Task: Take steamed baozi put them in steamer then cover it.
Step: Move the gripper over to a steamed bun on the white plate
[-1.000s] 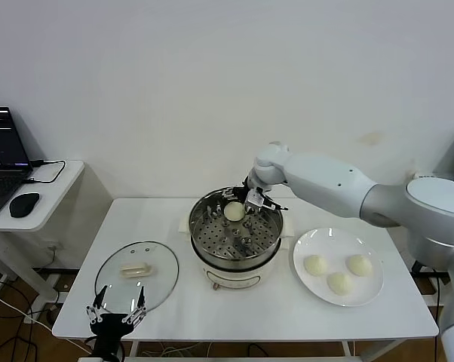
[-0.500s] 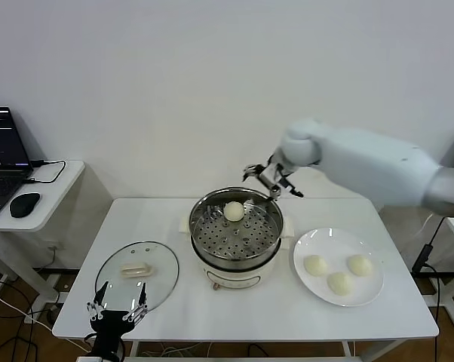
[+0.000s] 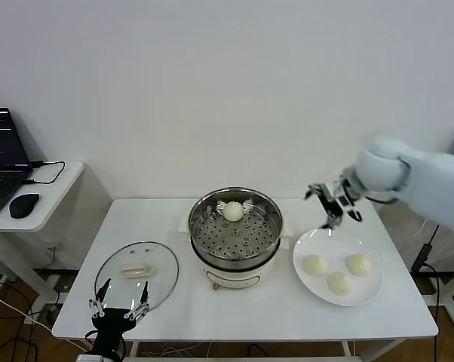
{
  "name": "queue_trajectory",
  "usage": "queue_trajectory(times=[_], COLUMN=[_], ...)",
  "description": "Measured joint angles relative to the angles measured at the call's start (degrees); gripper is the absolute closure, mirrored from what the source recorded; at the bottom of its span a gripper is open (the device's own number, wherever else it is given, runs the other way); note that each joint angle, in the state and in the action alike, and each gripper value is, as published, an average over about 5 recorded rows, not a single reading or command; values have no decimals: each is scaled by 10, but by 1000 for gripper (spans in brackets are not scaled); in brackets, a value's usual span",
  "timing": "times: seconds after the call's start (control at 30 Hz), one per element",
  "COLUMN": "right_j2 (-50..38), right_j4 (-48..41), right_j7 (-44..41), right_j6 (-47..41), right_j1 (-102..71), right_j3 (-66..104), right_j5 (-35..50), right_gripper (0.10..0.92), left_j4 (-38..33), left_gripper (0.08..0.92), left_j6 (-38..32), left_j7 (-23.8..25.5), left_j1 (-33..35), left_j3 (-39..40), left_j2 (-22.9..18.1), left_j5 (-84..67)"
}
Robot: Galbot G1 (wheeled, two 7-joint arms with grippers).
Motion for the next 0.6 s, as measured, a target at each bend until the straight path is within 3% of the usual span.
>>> queue_trajectory(times=[0.6], right_j2=[11], right_j4=[-64], right_j7=[24], right_j6=[-25], right_j1=[-232], right_j3=[149], right_j5=[-63], right_gripper=[203], left_j4=[15], left_gripper=[177], left_j6=[1], left_j7=[1], left_j1=[3], left_j3=[-17], left_j2=[-6], left_j5=[-3])
